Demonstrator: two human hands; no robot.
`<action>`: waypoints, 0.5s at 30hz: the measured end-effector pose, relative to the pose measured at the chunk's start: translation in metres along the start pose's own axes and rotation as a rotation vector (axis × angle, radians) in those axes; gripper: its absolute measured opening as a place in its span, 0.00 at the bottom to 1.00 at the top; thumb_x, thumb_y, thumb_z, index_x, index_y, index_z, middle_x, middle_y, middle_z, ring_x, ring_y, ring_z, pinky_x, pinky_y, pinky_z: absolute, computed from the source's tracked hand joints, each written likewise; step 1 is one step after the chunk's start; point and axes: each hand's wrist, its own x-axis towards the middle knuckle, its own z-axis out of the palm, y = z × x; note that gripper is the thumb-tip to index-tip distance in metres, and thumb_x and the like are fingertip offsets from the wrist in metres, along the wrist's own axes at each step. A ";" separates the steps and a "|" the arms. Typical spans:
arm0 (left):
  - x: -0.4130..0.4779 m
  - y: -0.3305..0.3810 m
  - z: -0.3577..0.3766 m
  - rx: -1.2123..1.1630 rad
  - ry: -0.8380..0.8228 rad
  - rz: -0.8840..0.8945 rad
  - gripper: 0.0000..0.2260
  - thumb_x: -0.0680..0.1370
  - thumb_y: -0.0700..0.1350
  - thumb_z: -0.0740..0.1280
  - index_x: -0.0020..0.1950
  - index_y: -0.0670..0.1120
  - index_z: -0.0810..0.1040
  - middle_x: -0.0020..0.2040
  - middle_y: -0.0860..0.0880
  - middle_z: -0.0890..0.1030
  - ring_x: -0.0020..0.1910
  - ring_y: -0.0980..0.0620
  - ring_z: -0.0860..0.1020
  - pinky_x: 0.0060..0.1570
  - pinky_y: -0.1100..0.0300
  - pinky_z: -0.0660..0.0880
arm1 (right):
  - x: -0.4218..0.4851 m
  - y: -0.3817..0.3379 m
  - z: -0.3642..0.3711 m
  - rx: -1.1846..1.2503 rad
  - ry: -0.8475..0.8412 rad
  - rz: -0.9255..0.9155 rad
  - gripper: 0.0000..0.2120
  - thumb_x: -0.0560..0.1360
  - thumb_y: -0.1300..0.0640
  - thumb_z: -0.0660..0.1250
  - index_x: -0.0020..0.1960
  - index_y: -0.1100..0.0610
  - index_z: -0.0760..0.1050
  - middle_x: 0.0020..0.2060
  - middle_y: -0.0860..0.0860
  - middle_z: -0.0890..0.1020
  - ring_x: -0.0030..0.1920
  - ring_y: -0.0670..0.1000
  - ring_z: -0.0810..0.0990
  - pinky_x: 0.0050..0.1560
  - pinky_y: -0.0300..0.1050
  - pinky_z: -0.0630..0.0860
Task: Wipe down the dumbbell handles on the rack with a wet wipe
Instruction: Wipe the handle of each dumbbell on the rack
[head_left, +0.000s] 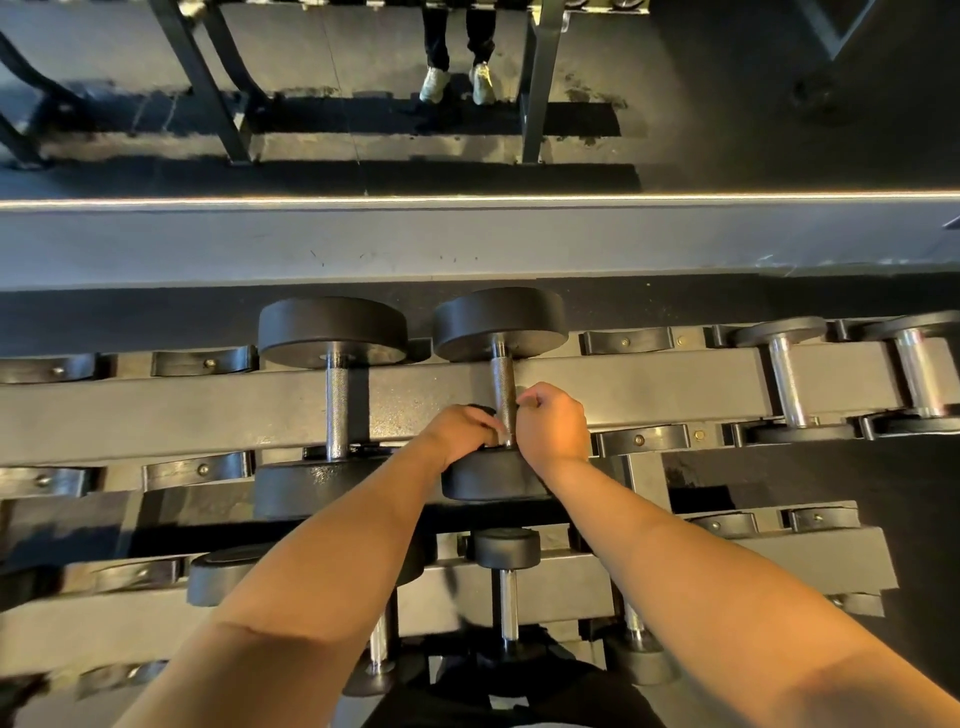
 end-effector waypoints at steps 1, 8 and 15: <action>-0.003 0.000 0.000 -0.015 0.012 0.007 0.09 0.78 0.39 0.70 0.55 0.48 0.86 0.46 0.54 0.82 0.44 0.57 0.79 0.40 0.70 0.74 | 0.000 0.000 -0.001 -0.002 -0.004 -0.009 0.11 0.78 0.58 0.60 0.46 0.50 0.81 0.43 0.48 0.81 0.45 0.52 0.79 0.41 0.43 0.74; -0.015 -0.002 0.010 -0.052 0.164 0.031 0.05 0.76 0.44 0.73 0.48 0.52 0.88 0.48 0.57 0.86 0.50 0.57 0.81 0.55 0.63 0.76 | 0.008 0.005 0.000 0.153 0.011 0.027 0.09 0.78 0.56 0.62 0.45 0.49 0.80 0.40 0.46 0.82 0.41 0.50 0.82 0.44 0.53 0.83; -0.027 0.011 0.038 -0.124 0.390 0.182 0.07 0.79 0.42 0.69 0.49 0.51 0.86 0.46 0.56 0.86 0.43 0.64 0.81 0.46 0.71 0.75 | 0.013 0.018 -0.015 0.239 -0.191 -0.141 0.06 0.79 0.53 0.67 0.52 0.50 0.71 0.43 0.45 0.78 0.44 0.47 0.79 0.41 0.43 0.74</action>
